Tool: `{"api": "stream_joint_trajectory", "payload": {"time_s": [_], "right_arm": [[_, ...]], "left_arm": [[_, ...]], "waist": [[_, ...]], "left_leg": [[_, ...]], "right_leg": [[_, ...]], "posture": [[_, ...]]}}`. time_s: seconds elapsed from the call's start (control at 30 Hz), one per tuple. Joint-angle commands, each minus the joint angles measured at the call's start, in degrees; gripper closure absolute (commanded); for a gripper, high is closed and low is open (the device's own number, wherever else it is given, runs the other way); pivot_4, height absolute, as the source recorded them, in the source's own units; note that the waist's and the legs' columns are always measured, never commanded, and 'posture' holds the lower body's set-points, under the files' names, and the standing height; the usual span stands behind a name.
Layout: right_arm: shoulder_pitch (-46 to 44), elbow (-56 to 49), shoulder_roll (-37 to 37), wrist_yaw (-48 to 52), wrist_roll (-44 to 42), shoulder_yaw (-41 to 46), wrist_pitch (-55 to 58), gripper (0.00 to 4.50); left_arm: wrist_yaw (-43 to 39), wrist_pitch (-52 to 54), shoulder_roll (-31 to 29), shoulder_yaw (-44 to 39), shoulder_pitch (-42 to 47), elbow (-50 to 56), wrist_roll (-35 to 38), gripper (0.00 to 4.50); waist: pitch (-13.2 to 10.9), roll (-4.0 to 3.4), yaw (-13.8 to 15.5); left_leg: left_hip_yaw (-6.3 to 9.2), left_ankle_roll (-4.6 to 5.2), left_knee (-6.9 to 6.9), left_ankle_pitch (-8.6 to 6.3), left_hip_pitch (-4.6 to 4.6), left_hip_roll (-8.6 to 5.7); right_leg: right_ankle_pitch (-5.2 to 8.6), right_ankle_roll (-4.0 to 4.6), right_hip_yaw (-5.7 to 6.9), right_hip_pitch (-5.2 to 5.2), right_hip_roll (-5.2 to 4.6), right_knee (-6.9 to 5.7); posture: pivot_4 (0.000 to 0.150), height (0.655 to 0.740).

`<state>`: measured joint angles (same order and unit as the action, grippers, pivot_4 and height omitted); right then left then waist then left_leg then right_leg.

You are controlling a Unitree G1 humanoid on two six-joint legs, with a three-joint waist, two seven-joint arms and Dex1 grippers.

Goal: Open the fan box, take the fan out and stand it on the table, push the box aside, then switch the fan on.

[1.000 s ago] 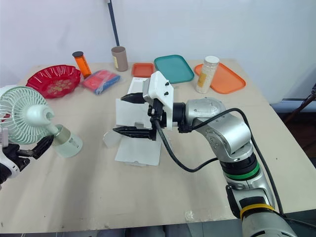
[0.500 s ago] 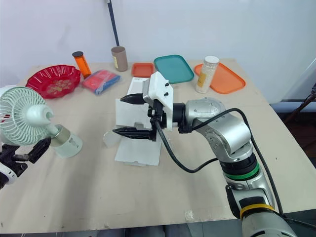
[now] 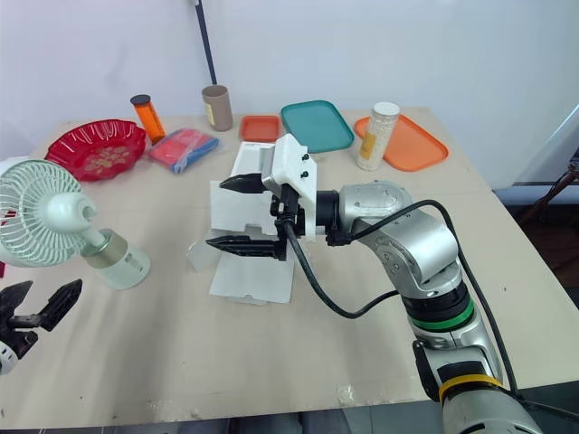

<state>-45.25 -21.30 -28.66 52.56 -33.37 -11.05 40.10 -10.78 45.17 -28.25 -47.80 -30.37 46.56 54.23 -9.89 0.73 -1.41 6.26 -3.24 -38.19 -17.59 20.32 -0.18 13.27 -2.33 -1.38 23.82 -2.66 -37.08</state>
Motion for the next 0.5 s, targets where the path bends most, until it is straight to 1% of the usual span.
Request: {"api": "stream_joint_trajectory", "payload": {"time_s": [0.03,0.13,0.27,0.37,0.4,0.47,0.5], "right_arm": [[0.04,-2.02,-0.18,0.22,-0.48,1.14,-0.83,0.0],[0.92,-2.48,-0.77,0.25,-0.39,1.36,-0.84,0.0],[2.98,-4.2,-2.96,0.06,-0.44,2.39,-0.41,0.0],[5.53,-6.52,-5.22,-0.26,-0.74,2.93,0.26,0.0],[7.35,-8.18,-6.34,-1.66,-0.69,3.28,1.8,0.0],[9.98,-10.66,-8.09,-3.22,-0.14,3.5,3.08,0.0],[11.44,-11.89,-9.13,-3.82,0.3,3.58,3.4,0.0]], "left_arm": [[-0.24,-2.08,-0.61,-3.35,-1.62,1.98,1.44,0.02],[-1.75,-2.66,-0.48,-4.41,-4.65,2.13,2.14,0.02],[-8.72,-3.57,-2.01,-6.08,-11.41,3.48,4.02,0.02],[-18.49,-4.94,-4.84,-7.06,-16.86,5.36,5.87,0.02],[-25.18,-6.62,-7.36,-7.86,-18.39,5.69,5.3,0.02],[-31.96,-8.3,-10.52,-9.17,-19.27,5.08,5.86,0.02],[-34.1,-9.14,-12.28,-9.47,-18.51,4.65,5.96,0.02]], "waist": [[0.0,0.01,0.0],[0.01,0.02,-0.01],[-0.01,0.05,-0.01],[-0.04,0.09,0.0],[-0.04,0.09,0.02],[-0.07,0.15,0.14],[-0.09,0.11,0.09]], "left_leg": [[0.0,0.0,0.0,0.0,0.0,0.0],[-0.01,0.0,0.0,0.0,0.0,0.0],[-0.01,-0.01,0.03,-0.03,0.01,-0.01],[0.0,0.0,0.05,-0.03,0.01,0.0],[0.0,0.0,0.05,-0.03,0.01,-0.01],[0.0,0.0,0.06,-0.03,0.01,-0.03],[0.02,0.0,0.06,-0.03,0.01,-0.02]], "right_leg": [[0.01,0.01,0.0,0.0,0.0,0.0],[0.04,-0.01,0.0,-0.02,0.0,0.02],[0.11,-0.01,0.0,0.0,0.0,0.02],[0.21,0.01,0.01,0.0,0.0,0.02],[0.26,-0.01,0.01,-0.02,0.0,0.02],[0.34,0.03,0.04,-0.03,-0.01,0.02],[0.49,0.26,0.07,-0.04,-0.01,0.02]], "posture": [[0.15,0.74],[0.15,0.74],[0.15,0.74],[0.15,0.74],[0.15,0.74],[0.15,0.74],[0.15,0.74]]}}
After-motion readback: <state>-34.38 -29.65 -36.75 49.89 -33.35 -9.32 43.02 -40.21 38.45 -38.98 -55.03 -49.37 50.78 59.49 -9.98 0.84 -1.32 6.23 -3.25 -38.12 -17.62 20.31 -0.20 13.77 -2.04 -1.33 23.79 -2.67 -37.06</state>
